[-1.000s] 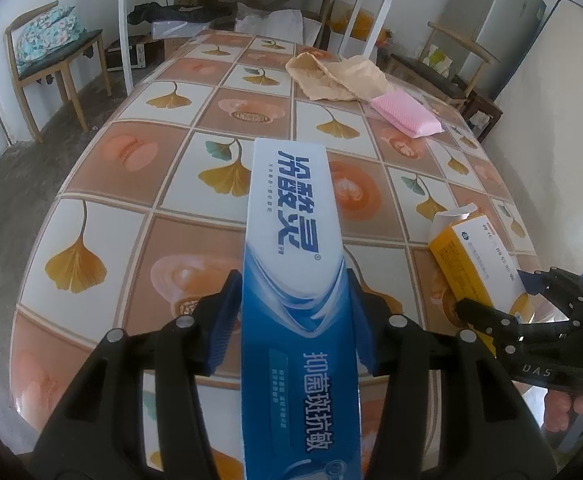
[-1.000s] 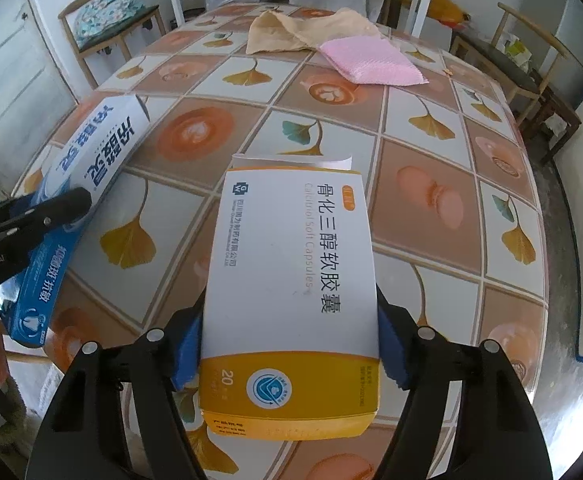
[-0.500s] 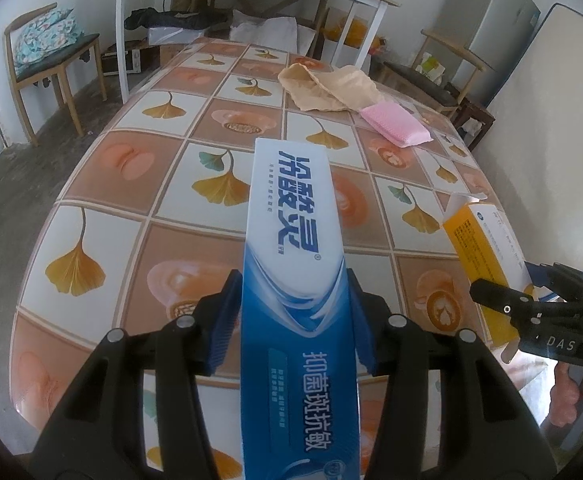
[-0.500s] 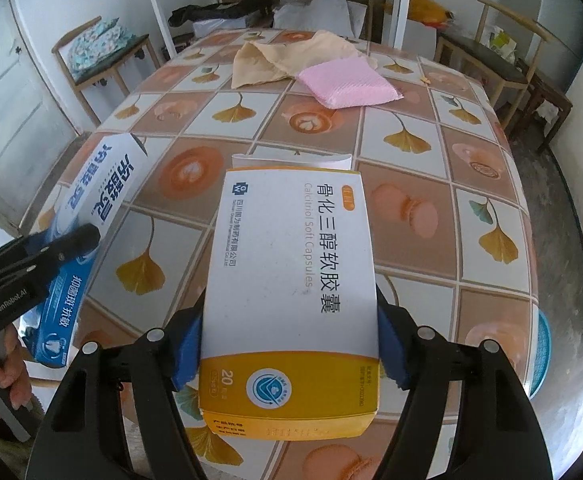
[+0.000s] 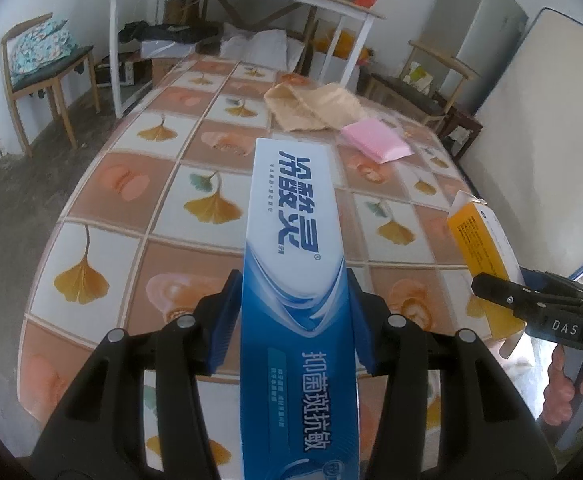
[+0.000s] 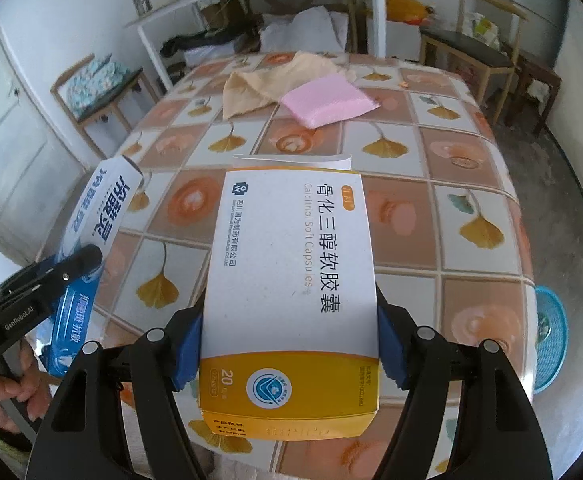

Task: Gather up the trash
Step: 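Hold the toothpaste box in the left gripper while the right grasps the yellow medicine box, then carry both boxes over the blue wastebasket and open both grippers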

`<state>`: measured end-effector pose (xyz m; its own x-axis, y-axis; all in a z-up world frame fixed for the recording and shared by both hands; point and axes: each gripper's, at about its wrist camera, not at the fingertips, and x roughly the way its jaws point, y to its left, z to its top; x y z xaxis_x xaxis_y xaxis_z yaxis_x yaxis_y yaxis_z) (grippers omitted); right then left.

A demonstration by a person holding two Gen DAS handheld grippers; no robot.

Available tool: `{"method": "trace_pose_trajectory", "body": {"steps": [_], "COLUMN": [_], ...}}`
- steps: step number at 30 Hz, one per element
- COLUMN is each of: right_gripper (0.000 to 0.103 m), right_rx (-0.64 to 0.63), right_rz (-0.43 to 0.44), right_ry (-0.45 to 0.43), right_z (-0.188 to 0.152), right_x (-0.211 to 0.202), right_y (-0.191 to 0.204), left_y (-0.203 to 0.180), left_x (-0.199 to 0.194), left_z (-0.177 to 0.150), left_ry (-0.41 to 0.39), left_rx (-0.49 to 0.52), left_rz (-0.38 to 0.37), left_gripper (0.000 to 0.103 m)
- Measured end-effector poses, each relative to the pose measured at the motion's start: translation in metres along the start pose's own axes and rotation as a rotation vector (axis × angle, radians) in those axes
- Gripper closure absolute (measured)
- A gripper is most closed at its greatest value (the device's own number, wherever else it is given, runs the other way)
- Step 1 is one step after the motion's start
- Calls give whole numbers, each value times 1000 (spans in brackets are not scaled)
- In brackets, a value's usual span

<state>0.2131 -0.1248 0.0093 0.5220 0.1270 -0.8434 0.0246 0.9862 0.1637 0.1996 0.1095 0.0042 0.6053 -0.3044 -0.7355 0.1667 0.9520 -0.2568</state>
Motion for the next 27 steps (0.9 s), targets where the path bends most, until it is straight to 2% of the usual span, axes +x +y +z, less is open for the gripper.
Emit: {"method": "trace_pose_trajectory", "body": {"steps": [6, 12, 20, 24, 27], "right_gripper": [34, 34, 34, 34, 34], "right_rx": [109, 267, 576, 737, 835], "right_rz": [11, -33, -185, -262, -277], "right_ry": [-80, -180, -308, -333, -326], "right_z": [-17, -49, -119, -164, -193], "right_x": [-41, -94, -169, -188, -186], "right_y": [-34, -94, -216, -274, -308], "left_y": [-37, -106, -245, -323, -369], "left_x": [-11, -10, 16, 41, 62], "left_z": [10, 23, 39, 30, 16], "left_ry": [-3, 19, 134, 226, 294], "left_rx": [59, 184, 376, 471, 530], "left_rz": [-105, -236, -475, -548, -563], "left_gripper": [56, 56, 56, 56, 56]}}
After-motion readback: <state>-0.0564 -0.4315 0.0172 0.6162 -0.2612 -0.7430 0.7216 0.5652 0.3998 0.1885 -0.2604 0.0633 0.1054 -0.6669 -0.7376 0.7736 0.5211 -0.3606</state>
